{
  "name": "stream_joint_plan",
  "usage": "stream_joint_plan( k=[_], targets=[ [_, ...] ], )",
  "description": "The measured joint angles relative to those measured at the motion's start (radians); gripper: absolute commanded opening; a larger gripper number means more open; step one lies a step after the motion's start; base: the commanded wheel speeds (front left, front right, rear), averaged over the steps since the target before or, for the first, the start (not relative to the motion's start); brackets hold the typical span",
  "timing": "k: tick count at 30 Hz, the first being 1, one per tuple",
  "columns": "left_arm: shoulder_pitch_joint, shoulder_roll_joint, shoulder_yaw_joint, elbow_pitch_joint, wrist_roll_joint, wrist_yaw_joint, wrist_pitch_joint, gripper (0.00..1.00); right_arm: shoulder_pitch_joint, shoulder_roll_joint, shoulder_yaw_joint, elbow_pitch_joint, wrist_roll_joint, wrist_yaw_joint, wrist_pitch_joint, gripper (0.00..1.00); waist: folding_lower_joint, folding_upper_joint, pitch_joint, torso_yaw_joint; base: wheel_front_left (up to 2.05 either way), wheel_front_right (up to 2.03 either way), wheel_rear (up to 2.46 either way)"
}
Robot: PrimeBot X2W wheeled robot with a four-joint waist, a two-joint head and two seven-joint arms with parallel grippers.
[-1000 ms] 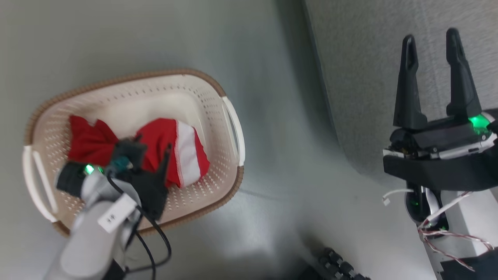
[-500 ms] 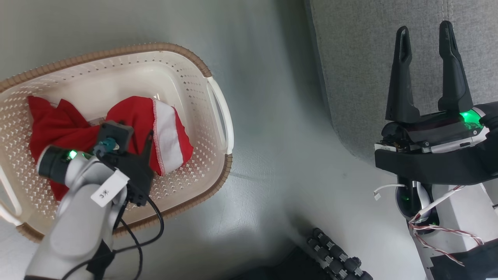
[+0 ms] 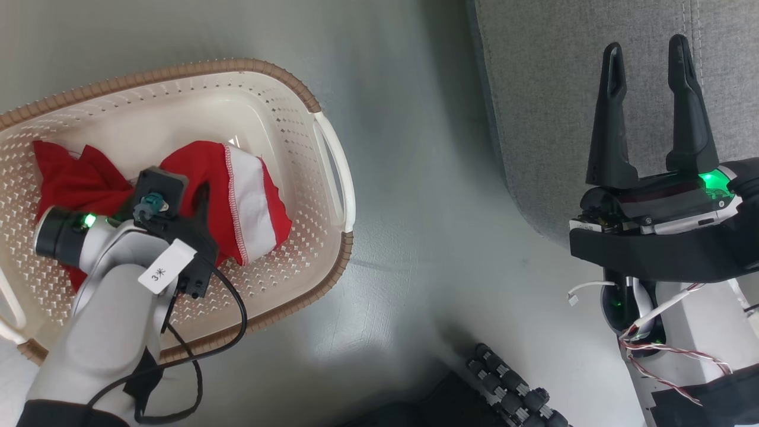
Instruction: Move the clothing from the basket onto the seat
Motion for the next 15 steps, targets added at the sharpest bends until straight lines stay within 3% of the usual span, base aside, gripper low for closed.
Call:
stream_joint_plan(
  k=[3,4,5,6,15],
  targets=[
    [0.000,-0.005,0.000,0.019,0.000,0.000,0.002,1.00,0.000,0.003,-0.001,0.001,-0.001,0.003,0.000,1.00,0.0000,0.0000,0.001,0.000,0.00,0.00,0.00],
    [0.000,-0.008,-0.001,0.027,-0.001,0.000,0.007,0.90,0.000,0.004,-0.003,0.002,-0.001,0.008,0.000,1.00,0.0000,0.0000,0.002,0.001,0.00,0.00,0.00],
    [0.000,-0.010,-0.001,0.032,-0.002,-0.001,0.009,0.42,0.000,0.005,-0.004,0.004,-0.003,0.009,0.000,1.00,0.0000,0.0000,0.003,0.001,0.00,0.00,0.00],
    [-0.001,-0.011,-0.002,0.036,-0.002,-0.001,0.009,0.02,0.000,0.006,-0.006,0.006,-0.007,0.009,0.000,1.00,0.0000,0.0000,0.003,0.001,0.00,0.00,0.00],
    [-0.019,-0.022,0.030,0.059,-0.058,-0.032,-0.039,0.00,-0.008,0.028,-0.005,0.041,-0.008,0.029,0.000,1.00,0.0000,0.0000,-0.009,-0.003,0.00,0.00,0.00]
  ],
)
